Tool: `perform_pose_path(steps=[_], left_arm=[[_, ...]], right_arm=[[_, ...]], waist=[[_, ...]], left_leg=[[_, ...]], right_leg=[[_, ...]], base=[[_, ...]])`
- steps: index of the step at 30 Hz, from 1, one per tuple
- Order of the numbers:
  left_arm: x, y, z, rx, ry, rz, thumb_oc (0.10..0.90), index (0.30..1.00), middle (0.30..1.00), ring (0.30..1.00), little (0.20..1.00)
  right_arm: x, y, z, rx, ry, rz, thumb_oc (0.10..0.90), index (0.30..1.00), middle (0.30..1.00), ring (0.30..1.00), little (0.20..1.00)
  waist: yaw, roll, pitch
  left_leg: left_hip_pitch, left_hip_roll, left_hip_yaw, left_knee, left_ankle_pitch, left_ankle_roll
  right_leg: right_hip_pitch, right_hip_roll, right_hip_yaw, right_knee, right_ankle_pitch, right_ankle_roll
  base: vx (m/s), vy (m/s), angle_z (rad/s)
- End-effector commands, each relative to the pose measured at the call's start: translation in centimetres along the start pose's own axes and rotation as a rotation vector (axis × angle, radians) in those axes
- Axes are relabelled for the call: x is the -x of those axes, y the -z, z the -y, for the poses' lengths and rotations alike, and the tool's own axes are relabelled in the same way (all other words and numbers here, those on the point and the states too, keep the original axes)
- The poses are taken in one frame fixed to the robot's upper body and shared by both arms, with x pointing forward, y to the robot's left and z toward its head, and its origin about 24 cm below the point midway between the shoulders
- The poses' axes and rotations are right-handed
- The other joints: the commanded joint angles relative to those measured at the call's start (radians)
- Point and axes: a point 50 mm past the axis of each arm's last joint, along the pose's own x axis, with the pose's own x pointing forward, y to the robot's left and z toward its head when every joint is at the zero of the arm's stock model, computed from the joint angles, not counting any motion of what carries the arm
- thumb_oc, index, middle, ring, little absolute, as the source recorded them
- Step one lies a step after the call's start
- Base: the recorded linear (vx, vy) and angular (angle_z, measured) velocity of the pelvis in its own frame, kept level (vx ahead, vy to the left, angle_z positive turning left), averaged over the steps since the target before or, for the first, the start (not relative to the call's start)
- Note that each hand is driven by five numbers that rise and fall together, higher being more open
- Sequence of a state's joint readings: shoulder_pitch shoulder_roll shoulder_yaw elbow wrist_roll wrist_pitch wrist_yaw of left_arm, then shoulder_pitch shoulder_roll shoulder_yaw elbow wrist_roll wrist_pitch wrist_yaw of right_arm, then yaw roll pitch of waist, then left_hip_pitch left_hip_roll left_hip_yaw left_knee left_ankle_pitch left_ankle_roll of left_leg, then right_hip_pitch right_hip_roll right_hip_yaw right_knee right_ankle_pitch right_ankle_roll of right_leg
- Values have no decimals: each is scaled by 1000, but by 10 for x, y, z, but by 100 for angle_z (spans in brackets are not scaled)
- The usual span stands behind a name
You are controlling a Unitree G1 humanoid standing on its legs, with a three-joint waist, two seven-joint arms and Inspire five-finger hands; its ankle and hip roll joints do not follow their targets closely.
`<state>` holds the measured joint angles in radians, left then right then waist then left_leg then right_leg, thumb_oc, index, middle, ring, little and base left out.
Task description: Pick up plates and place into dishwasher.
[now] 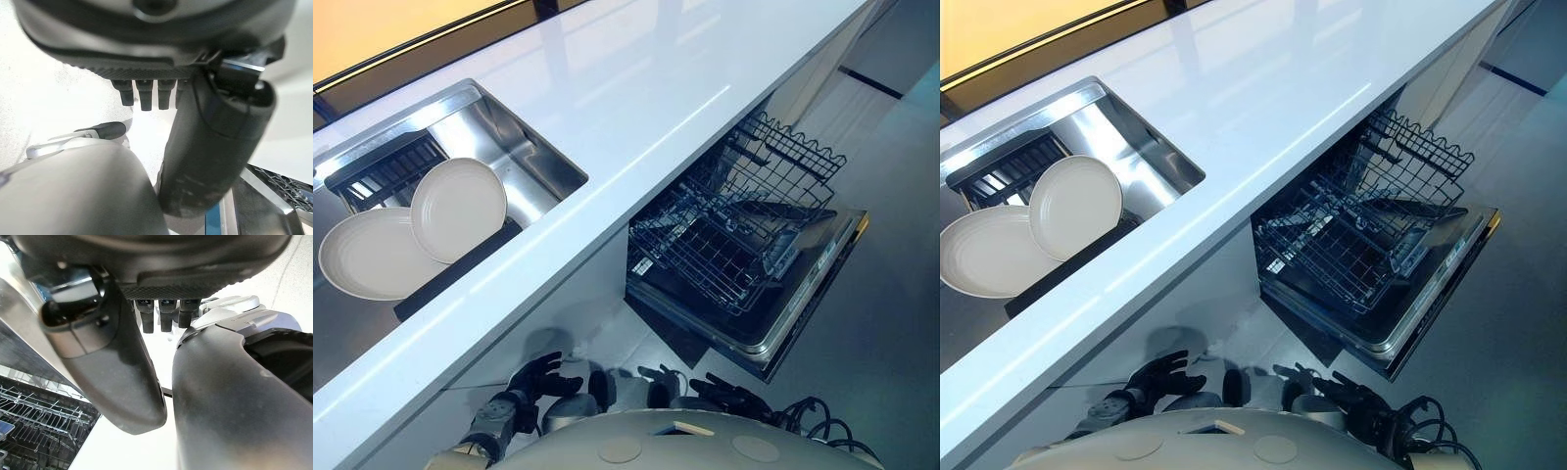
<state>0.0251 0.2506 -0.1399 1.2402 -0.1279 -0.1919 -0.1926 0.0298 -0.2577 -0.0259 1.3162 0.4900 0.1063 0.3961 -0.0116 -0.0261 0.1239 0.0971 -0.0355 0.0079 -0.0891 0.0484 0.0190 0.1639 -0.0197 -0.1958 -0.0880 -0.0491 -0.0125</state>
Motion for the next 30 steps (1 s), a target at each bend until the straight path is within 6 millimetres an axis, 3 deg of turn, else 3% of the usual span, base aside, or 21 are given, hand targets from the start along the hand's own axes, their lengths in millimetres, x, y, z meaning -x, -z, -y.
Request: perform_pose_path(steps=[1,6,12,16,19,24,27,30], left_arm=[[-3,0,9,14,44,-10,800,900,900,900,900],[-3,-2,10,53,67,2,800,900,900,900,900],[-3,-16,11,243,166,102,800,900,900,900,900],[-3,-45,26,433,437,207,800,900,900,900,900],[5,-66,41,449,691,267,800,900,900,900,900],[27,-100,55,232,1072,399,800,900,900,900,900],[53,-136,65,76,1297,518,800,900,900,900,900],[103,-187,89,113,1674,690,800,900,900,900,900]], right_arm=[[0,3,-2,-8,-38,-27,800,900,900,900,900],[0,2,-2,-8,-37,-26,800,900,900,900,900],[1,0,-1,-10,-35,-28,800,900,900,900,900],[3,-8,3,-14,-33,-20,800,900,900,900,900],[5,-14,6,-14,-35,-15,800,900,900,900,900],[9,-25,10,10,-45,-9,800,900,900,900,900],[11,-28,13,32,-49,-12,800,900,900,900,900],[11,-26,13,34,-52,-15,800,900,900,900,900]], waist=[[5,61,-24],[6,61,-23],[8,61,-22],[16,65,-18],[25,68,-13],[35,71,-3],[36,71,-1],[44,67,-1]], left_leg=[[-4,3,43,19,-101,-16],[-6,3,42,20,-101,-17],[-6,4,39,19,-100,-19],[-13,5,35,19,-99,-19],[-18,7,33,18,-97,-19],[-24,11,26,11,-91,-17],[-27,14,19,4,-87,-17],[-29,16,11,2,-88,-16]], right_leg=[[-94,14,-7,151,-97,47],[-95,12,-11,153,-97,49],[-96,12,-9,153,-97,50],[-101,8,-17,156,-96,53],[-106,7,-23,159,-93,55],[-113,8,-27,163,-89,58],[-114,11,-23,158,-86,58],[-111,13,-26,154,-84,56]], base=[[0,0,0],[0,0,0],[0,0,0],[0,0,0],[-22,-9,2],[-33,-25,2],[-17,-38,1],[-1,-50,2]])
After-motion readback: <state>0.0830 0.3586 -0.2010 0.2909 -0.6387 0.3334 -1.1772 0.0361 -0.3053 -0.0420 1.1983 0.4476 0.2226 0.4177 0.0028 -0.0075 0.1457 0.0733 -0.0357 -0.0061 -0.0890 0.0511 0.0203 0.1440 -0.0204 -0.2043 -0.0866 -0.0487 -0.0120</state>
